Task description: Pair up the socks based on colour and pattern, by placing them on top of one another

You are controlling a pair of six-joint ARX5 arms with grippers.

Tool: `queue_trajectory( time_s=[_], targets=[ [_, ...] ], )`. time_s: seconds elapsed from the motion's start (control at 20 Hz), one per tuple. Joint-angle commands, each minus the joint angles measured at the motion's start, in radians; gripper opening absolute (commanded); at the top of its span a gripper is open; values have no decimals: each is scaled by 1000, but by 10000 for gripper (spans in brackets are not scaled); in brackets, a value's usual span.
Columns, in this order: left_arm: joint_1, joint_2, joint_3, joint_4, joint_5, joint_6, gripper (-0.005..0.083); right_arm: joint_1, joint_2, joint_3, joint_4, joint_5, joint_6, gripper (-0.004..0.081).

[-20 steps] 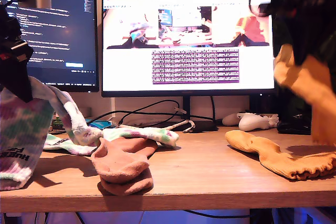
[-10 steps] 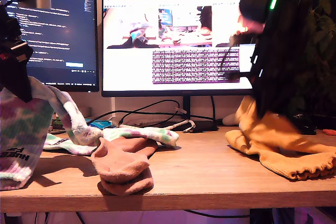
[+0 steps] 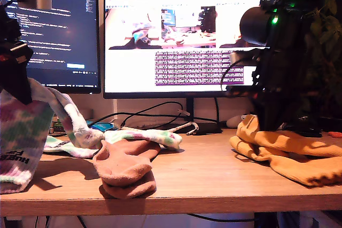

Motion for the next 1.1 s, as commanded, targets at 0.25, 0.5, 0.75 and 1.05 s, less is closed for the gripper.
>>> queue_trajectory(
  time_s=[0.25,0.5,0.75,1.05],
  targets=[
    [-2,-15,5,13,1,2,-24,-5,-225,-1,-159,15,58,-11],
    [-2,-15,5,13,2,1,-24,8,-356,-1,-264,16,117,-11],
    [-2,-15,5,13,20,0,-24,14,-463,-2,-348,66,159,-11],
    [-2,-15,5,11,20,0,-24,40,-524,-2,-366,67,187,-11]
  ],
)
